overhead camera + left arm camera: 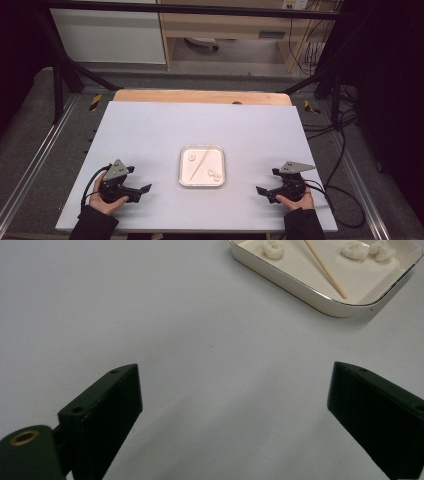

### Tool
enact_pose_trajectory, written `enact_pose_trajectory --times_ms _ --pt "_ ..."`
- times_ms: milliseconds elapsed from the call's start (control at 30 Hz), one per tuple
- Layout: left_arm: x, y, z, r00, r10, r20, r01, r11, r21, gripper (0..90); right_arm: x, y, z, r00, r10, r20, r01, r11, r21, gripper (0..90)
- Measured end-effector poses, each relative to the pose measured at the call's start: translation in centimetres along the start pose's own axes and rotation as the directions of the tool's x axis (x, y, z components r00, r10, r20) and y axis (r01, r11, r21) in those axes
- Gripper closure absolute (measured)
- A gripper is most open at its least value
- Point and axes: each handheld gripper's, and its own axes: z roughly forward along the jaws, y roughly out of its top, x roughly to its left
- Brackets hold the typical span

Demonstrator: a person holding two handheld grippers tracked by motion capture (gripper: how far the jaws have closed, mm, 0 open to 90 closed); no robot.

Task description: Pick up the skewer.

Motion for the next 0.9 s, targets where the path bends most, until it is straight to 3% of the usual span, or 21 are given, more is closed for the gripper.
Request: enact_pose_trajectory --times_ms 900 --pt "-1.6 1.1 1.0 0.9999 0.014 0.005 -0.014 0.9994 0.033 6.5 0.0 0.0 0.1 1.0000 -0.003 0.007 0.002 1.000 0.006 0.8"
